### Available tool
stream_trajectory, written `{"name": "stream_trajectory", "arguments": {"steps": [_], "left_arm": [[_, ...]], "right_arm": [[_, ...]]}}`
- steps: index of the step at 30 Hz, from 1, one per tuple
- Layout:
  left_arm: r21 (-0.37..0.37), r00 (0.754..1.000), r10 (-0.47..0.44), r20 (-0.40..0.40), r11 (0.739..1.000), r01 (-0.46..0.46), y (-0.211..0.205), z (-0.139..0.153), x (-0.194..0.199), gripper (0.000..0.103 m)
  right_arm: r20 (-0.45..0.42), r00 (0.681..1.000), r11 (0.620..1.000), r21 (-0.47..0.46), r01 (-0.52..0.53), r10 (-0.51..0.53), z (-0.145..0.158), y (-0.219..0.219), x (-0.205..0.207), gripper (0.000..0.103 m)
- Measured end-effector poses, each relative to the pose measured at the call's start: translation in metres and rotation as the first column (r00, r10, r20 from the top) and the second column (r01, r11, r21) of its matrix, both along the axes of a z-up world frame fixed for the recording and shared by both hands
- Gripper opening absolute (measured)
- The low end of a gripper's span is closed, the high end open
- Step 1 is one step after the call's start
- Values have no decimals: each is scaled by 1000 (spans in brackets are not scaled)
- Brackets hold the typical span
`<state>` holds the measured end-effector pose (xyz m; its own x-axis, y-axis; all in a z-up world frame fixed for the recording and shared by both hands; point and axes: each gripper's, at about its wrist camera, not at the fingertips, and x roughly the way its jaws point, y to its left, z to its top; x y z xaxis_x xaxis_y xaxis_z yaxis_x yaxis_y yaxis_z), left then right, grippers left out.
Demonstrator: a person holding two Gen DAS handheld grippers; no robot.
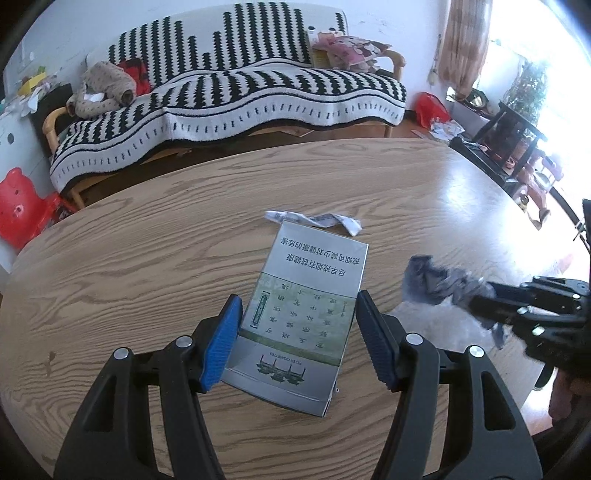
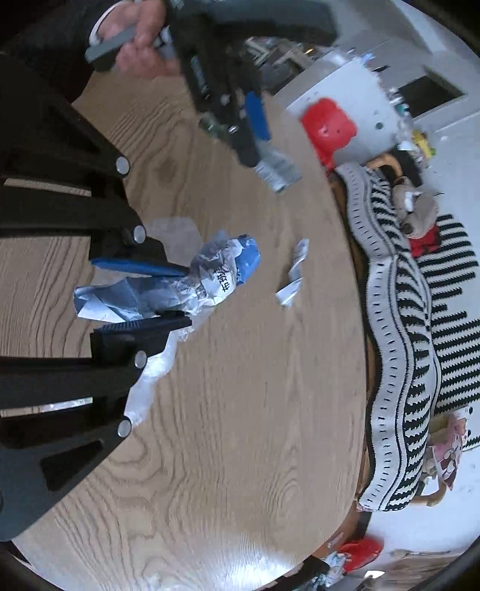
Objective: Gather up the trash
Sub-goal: 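Carry the box and the bag with blue wrapper over the black bin with both tools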
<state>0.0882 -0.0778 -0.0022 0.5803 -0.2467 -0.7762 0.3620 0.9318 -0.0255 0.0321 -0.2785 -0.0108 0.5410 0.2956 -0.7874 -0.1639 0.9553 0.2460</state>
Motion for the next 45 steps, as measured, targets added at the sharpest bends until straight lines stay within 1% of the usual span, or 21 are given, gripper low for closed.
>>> {"name": "stream_trajectory", "arguments": {"steps": [3, 5, 8, 9, 10, 11, 12, 14, 15, 17, 18, 19, 20, 21, 26, 29, 30, 34, 38, 41, 45], "left_arm": [[2, 1000, -10, 1, 1000, 10, -5, 0, -1, 62], [5, 1000, -13, 0, 1000, 13, -6, -1, 0, 62], [8, 1000, -10, -2, 1000, 10, -4, -3, 1, 62], [7, 1000, -7, -4, 1000, 7, -2, -3, 2, 62], [7, 1000, -4, -5, 1000, 4, 0, -3, 2, 62], [7, 1000, -1, -5, 1000, 1, 1, -3, 2, 62], [7, 1000, 2, -6, 1000, -2, 3, -4, 3, 62], [9, 1000, 10, -8, 1000, -10, 7, -5, 3, 62], [10, 1000, 12, -10, 1000, -12, 10, -6, 4, 62], [13, 1000, 19, -13, 1000, -19, 12, -7, 4, 62], [12, 1000, 24, -16, 1000, -24, 15, -8, 5, 62], [10, 999, 29, -18, 1000, -28, 16, -7, 5, 62], [9, 999, 31, -18, 999, -31, 17, -7, 4, 62], [7, 999, 33, -17, 999, -33, 18, -6, 4, 62], [-4, 999, 35, -12, 999, -35, 17, -4, 2, 62], [-8, 1000, 28, -13, 1000, -28, 13, -3, 1, 62], [-8, 1000, 24, -12, 1000, -24, 11, -2, 1, 62], [-13, 1000, 9, -9, 1000, -9, 1, 0, -1, 62], [-23, 1000, -21, -4, 1000, 21, -20, 5, -4, 62], [-33, 998, -58, -1, 998, 58, -44, 10, -7, 62], [-52, 991, -134, 6, 990, 134, -88, 17, -18, 61]], "right_arm": [[-15, 999, 998, -55, -39, 38, -10, 8, -3, 22], [-6, 998, 992, -106, -62, 62, -12, 16, -6, 22], [2, 997, 989, -129, -75, 76, -15, 23, -5, 25], [8, 997, 988, -136, -75, 76, -14, 24, -5, 33], [17, 997, 986, -146, -75, 78, -13, 28, -3, 50], [29, 996, 985, -151, -79, 85, -12, 31, -3, 55], [36, 995, 984, -156, -82, 89, -11, 34, -1, 56], [36, 994, 981, -168, -97, 105, -11, 43, 3, 55], [33, 994, 980, -170, -101, 108, -11, 46, 6, 52], [26, 993, 977, -186, -107, 113, -13, 51, 9, 42], [19, 993, 974, -195, -112, 118, -15, 53, 10, 31], [12, 993, 972, -203, -116, 120, -17, 55, 11, 26], [13, 993, 973, -202, -116, 121, -17, 56, 12, 25], [25, 993, 974, -196, -111, 118, -14, 56, 12, 21], [103, 993, 995, -85, -51, 59, 12, 36, 8, 21], [126, 992, 1000, -1, -5, 5, 26, 17, 3, 21], [129, 992, 1000, 10, 2, -4, 30, 12, 2, 21], [135, 989, 998, 30, 58, -61, 39, -13, -6, 21], [138, 983, 993, 24, 118, -120, 45, -41, -21, 21], [143, 976, 986, 23, 164, -166, 49, -69, -36, 21], [153, 959, 971, 23, 240, -240, 53, -111, -63, 21]]}}
